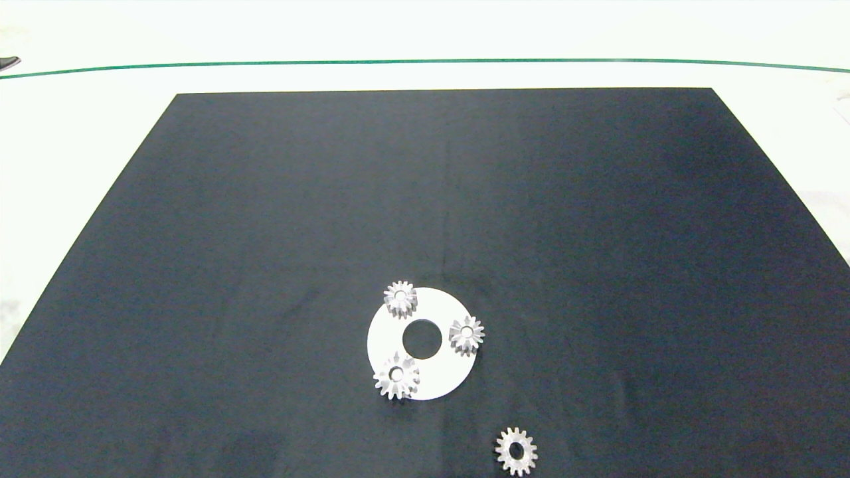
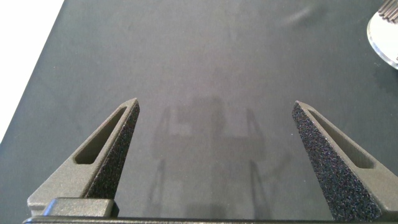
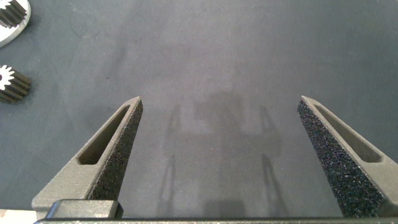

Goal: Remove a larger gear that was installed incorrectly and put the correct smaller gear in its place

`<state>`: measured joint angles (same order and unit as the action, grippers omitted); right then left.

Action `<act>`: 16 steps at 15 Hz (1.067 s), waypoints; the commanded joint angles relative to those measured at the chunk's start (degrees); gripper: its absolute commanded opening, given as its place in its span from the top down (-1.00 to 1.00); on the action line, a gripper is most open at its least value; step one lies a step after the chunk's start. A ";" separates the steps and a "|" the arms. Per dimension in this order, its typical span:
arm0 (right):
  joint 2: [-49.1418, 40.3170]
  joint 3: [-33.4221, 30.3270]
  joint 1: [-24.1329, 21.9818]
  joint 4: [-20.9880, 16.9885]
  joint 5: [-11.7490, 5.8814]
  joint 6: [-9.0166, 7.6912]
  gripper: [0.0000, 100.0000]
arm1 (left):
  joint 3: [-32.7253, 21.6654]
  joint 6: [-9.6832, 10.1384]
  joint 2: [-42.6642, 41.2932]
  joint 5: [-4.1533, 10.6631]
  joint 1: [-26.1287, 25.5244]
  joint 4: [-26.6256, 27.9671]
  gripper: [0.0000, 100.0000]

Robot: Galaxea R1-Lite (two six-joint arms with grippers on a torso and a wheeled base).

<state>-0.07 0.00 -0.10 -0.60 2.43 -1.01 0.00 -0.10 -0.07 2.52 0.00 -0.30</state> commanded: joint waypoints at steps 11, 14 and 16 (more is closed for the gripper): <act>13.70 -19.95 0.54 -17.42 -0.40 -4.44 -1.00 | -26.28 -5.79 18.18 -0.33 -0.62 23.77 -1.00; 25.83 -27.42 1.15 -17.68 0.56 -6.81 -1.00 | -39.02 -12.91 34.00 -0.33 -0.53 26.32 -1.00; 34.61 -32.43 1.59 -17.60 1.09 -11.91 -1.00 | -49.92 -12.73 46.74 -0.24 0.00 27.81 -1.00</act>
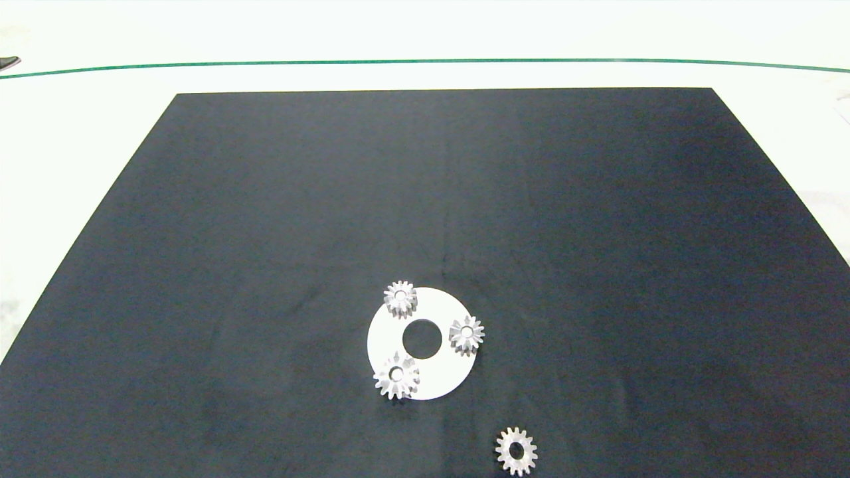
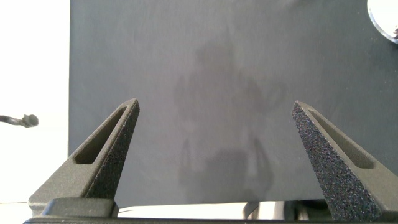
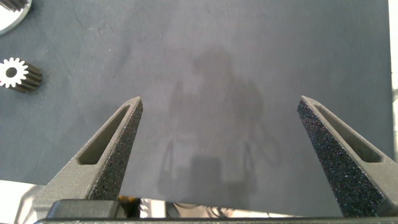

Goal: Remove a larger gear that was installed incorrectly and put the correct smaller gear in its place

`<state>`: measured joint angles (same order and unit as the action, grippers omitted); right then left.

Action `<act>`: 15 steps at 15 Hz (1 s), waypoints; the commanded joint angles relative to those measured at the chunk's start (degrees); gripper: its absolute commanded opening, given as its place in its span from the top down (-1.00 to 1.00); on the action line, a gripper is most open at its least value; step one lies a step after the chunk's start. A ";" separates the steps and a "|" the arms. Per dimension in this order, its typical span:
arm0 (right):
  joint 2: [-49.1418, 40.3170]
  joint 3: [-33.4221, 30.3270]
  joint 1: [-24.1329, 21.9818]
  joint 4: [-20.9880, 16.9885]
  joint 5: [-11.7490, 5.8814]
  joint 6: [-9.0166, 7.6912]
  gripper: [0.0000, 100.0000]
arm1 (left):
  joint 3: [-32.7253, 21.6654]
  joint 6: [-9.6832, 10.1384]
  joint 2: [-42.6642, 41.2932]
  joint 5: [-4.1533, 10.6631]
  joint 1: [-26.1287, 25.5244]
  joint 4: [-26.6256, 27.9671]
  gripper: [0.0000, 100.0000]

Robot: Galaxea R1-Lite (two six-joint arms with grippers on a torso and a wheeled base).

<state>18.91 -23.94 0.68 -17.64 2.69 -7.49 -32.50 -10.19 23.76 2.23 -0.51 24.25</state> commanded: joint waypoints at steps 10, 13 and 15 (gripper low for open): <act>60.28 -41.10 37.99 -2.14 -10.25 -6.75 -1.00 | -49.59 0.44 30.73 0.58 11.15 29.81 -1.00; 69.25 -54.72 45.46 -12.16 -12.71 -6.49 -1.00 | -49.68 0.44 30.47 0.58 11.15 29.89 -1.00; 73.20 -61.66 48.71 -17.60 -14.65 -6.58 -1.00 | -49.94 0.44 30.38 0.58 11.23 29.89 -1.00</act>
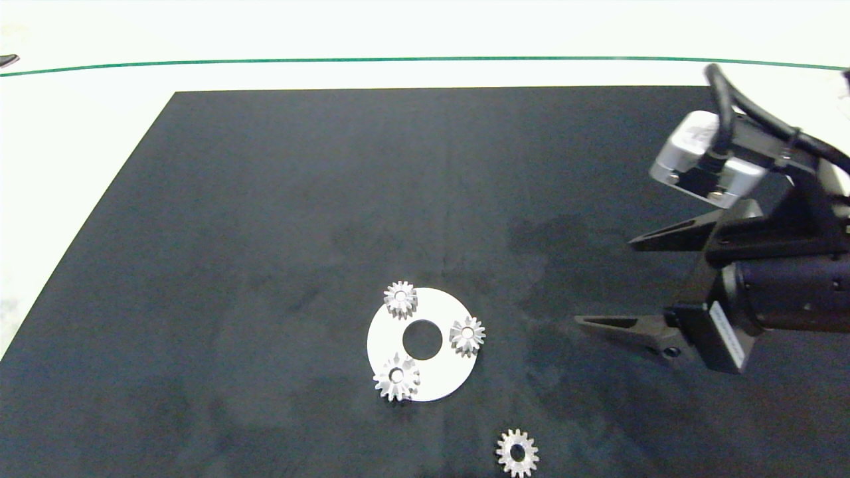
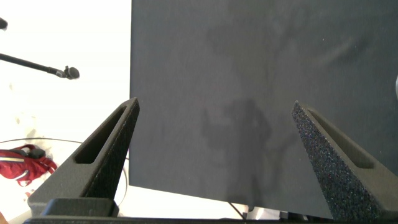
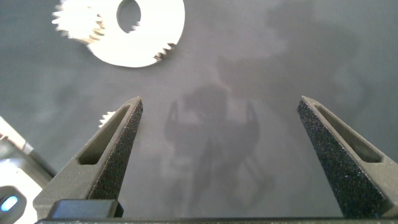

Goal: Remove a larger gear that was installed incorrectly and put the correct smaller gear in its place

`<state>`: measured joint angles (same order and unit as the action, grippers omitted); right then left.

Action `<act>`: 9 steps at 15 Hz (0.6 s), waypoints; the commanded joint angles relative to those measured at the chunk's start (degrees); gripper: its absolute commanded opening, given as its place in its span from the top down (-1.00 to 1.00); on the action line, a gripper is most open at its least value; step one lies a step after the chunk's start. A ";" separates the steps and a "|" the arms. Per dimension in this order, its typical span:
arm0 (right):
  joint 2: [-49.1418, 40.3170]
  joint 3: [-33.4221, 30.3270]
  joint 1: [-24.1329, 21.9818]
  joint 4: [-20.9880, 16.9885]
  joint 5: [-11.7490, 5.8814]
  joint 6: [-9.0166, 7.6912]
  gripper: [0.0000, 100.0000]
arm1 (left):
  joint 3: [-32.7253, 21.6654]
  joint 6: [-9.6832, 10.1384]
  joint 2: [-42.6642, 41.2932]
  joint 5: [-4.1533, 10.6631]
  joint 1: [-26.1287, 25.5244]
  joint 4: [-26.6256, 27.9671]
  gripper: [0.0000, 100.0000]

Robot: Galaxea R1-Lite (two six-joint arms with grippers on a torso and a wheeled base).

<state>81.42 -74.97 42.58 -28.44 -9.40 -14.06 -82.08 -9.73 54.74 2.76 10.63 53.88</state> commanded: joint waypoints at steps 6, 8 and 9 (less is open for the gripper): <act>23.34 -26.45 15.43 -19.64 -4.49 -0.18 -1.00 | -0.89 -0.03 -1.91 0.06 0.09 0.26 -1.00; 27.48 -29.71 17.71 -19.72 -4.58 -0.18 -1.00 | -0.98 -0.03 -1.91 0.15 0.09 0.26 -1.00; 29.41 -31.02 18.50 -19.64 -4.58 -0.09 -1.00 | -0.98 -0.03 -1.91 0.06 0.09 0.26 -1.00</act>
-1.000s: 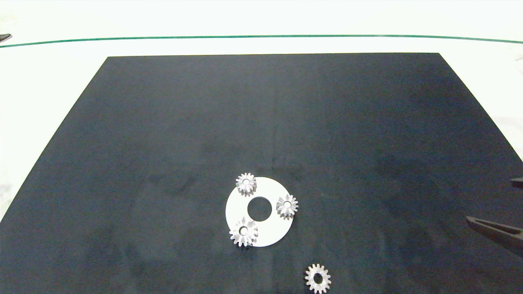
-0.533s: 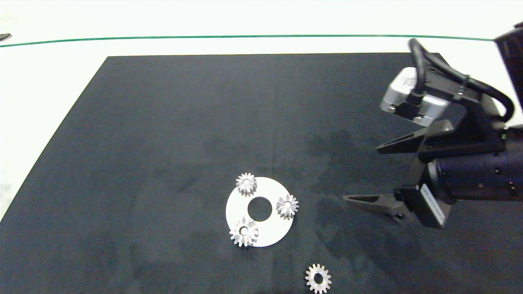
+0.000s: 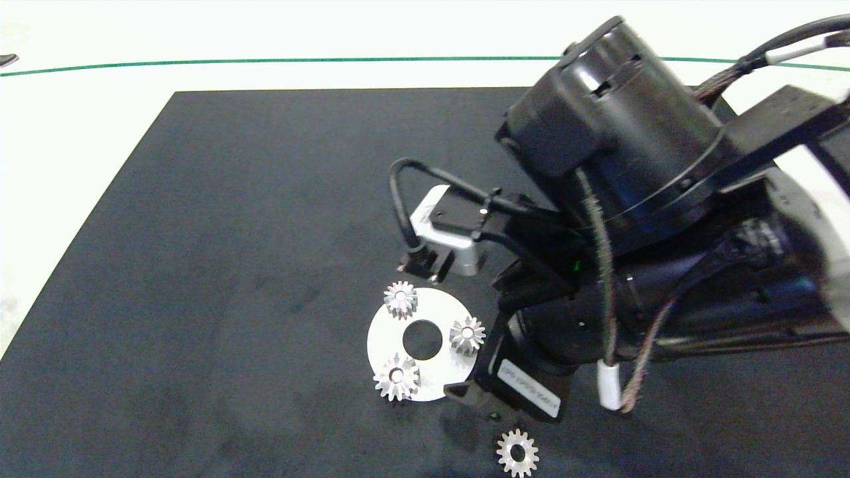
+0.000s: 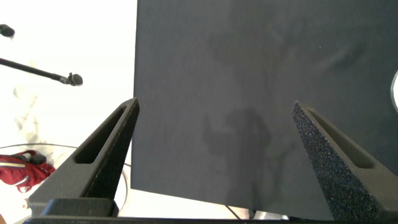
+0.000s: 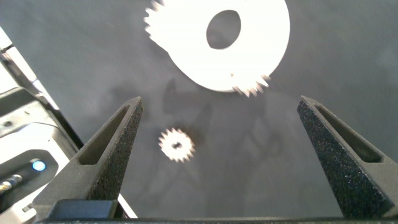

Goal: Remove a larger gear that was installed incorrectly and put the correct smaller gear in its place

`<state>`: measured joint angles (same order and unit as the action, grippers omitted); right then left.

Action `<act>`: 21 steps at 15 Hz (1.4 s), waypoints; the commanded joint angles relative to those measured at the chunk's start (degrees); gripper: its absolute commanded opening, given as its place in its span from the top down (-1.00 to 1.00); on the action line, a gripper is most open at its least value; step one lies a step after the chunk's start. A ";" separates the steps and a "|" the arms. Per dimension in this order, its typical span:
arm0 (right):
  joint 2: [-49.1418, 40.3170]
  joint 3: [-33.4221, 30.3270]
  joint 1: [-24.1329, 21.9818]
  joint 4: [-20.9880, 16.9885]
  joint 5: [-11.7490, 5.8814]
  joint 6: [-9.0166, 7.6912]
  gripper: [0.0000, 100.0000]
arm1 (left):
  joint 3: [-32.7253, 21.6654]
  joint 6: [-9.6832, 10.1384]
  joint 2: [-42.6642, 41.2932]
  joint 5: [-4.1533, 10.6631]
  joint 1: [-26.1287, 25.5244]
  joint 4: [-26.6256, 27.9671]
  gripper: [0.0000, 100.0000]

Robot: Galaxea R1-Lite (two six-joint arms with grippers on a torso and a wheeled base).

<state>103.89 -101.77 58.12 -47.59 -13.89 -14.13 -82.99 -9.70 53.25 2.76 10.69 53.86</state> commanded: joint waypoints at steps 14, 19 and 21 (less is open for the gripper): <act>19.51 -11.61 3.22 -0.40 -4.31 2.44 -1.00 | 0.02 -0.05 -0.78 0.06 0.03 0.28 -1.00; 20.39 -11.44 2.70 -0.40 -4.31 2.53 -0.94 | 0.02 -0.05 -0.87 0.06 0.03 0.28 -1.00; 20.83 -11.26 2.34 -0.48 -4.31 2.53 -0.85 | 0.02 -0.05 -0.78 0.06 0.03 0.28 -1.00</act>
<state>124.66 -113.12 60.53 -47.76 -18.10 -11.50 -82.96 -9.69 52.55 2.78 10.72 53.86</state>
